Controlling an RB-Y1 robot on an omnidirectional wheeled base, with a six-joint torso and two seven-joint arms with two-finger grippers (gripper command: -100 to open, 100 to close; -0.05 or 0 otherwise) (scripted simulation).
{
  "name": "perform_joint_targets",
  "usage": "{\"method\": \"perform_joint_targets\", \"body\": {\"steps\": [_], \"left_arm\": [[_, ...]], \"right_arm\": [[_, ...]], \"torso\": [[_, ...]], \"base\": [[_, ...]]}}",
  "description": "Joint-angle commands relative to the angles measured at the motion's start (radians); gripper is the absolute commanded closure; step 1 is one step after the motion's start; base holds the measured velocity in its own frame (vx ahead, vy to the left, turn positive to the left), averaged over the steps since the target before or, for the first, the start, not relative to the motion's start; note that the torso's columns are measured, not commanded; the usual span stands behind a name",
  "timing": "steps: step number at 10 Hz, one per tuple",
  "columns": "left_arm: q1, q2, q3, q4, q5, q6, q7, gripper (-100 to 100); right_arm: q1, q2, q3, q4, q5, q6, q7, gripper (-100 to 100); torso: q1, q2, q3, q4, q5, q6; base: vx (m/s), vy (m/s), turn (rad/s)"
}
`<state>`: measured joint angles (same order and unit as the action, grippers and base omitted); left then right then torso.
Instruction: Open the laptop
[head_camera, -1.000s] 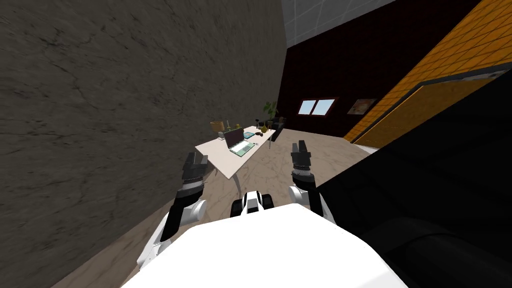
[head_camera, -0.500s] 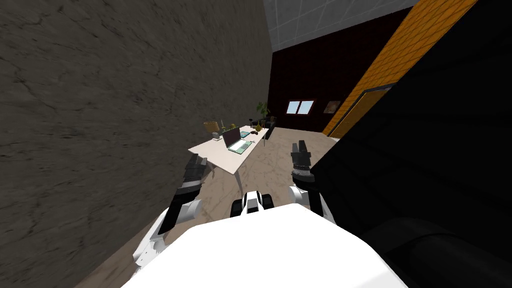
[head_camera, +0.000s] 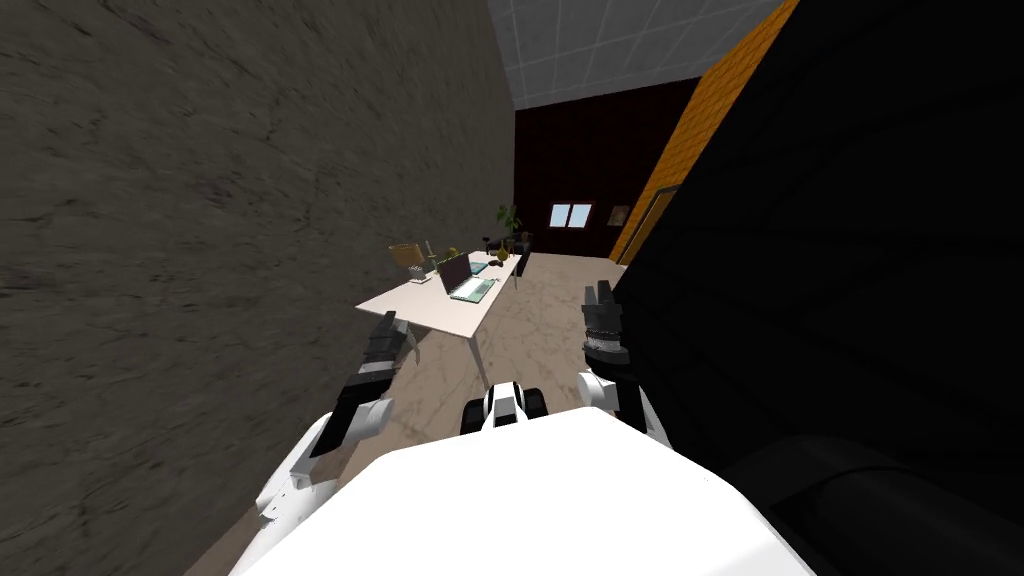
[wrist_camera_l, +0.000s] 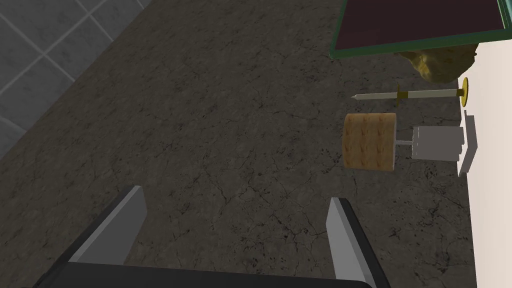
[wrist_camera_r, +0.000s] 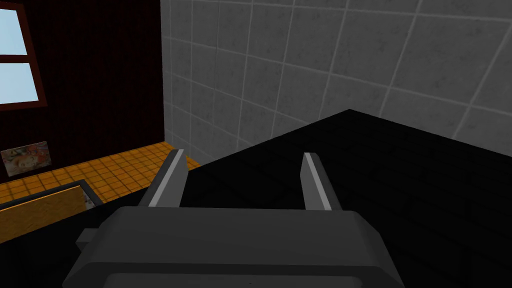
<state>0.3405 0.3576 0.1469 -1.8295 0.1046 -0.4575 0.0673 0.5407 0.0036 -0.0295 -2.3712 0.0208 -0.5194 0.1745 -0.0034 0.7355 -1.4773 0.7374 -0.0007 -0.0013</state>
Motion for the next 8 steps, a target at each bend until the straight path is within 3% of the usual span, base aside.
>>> {"method": "perform_joint_targets", "body": {"steps": [1, 2, 3, 8], "left_arm": [[-0.025, 0.040, 0.028, 0.078, -0.004, 0.022, 0.013, -100], [-0.034, 0.059, 0.040, 0.107, -0.007, 0.033, 0.021, -100], [-0.034, 0.059, 0.040, 0.111, -0.007, 0.033, 0.021, -100], [-0.065, 0.182, 0.100, 0.253, -0.032, 0.095, 0.067, -100]], "right_arm": [[0.000, 0.000, 0.000, 0.000, 0.000, 0.000, 0.000, 0], [0.000, 0.000, 0.000, 0.000, 0.000, 0.000, 0.000, 0], [0.000, 0.000, 0.000, 0.000, 0.000, 0.000, 0.000, 0], [0.000, 0.000, 0.000, 0.000, 0.000, 0.000, 0.000, 0]], "torso": [[-0.002, -0.001, -0.001, -0.001, -0.001, 0.002], [0.002, 0.001, 0.000, 0.000, 0.000, 0.002], [0.006, 0.003, 0.002, 0.001, 0.001, 0.001], [0.005, 0.001, 0.001, 0.000, 0.001, 0.001]], "base": [[-0.147, 0.105, -0.442], [-0.156, 0.138, -0.430], [-0.112, 0.100, -0.095], [-0.088, 0.092, -0.350]]}}
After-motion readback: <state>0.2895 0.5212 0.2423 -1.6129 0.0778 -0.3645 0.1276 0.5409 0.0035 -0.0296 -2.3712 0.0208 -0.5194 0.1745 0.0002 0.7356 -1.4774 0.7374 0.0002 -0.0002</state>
